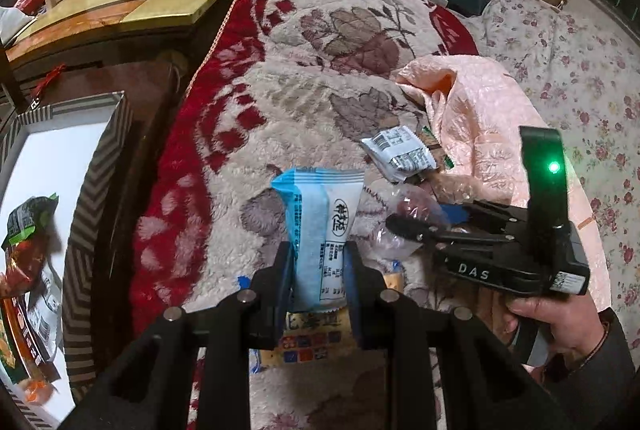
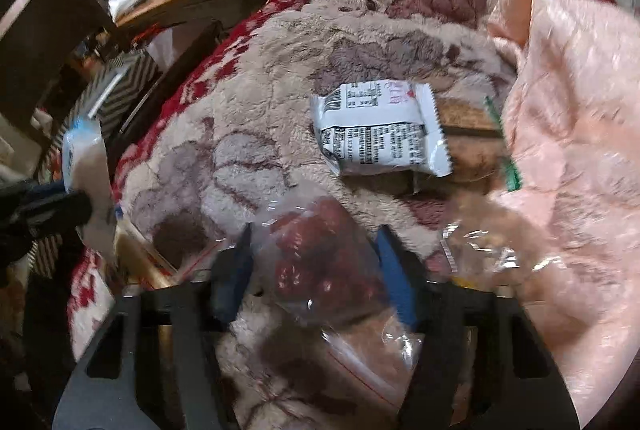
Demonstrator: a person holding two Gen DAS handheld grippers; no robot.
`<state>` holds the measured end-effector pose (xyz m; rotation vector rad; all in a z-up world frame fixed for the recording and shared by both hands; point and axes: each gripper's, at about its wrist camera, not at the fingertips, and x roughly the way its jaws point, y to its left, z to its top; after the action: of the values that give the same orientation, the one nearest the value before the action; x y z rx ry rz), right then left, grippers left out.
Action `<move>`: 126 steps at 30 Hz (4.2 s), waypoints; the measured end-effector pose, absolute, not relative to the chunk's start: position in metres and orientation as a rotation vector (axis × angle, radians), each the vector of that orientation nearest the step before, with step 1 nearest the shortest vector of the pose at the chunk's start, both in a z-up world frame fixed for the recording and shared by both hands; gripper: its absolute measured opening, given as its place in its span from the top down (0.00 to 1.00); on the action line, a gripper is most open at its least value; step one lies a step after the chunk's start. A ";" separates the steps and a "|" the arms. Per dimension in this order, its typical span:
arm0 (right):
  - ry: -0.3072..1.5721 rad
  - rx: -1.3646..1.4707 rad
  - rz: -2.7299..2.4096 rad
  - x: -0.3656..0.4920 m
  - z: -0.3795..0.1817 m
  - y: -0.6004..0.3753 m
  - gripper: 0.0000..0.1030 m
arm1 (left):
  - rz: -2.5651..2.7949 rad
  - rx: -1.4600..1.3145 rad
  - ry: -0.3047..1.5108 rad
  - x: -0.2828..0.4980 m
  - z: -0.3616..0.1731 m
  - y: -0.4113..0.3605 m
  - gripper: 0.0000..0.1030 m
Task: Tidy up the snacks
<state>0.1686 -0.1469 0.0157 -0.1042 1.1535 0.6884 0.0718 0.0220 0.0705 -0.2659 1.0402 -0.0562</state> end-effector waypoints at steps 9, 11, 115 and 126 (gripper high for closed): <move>1.079 -0.093 0.687 0.138 0.045 -0.153 0.65 | -0.047 -0.268 1.014 0.058 0.079 0.026 0.74; 1.059 -0.077 0.689 0.131 0.054 -0.153 0.65 | -0.044 -0.267 0.999 0.054 0.085 0.028 0.74; 1.083 -0.461 1.158 0.007 0.069 0.163 0.65 | 0.444 -0.423 0.930 -0.073 0.068 0.249 0.74; 1.103 -0.467 1.134 0.021 0.058 0.174 0.65 | 0.448 -0.431 0.934 -0.065 0.065 0.253 0.74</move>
<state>0.0213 0.1737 0.0579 -0.4667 1.1033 1.1337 -0.0651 0.2528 0.0647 -0.4306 0.9342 0.4483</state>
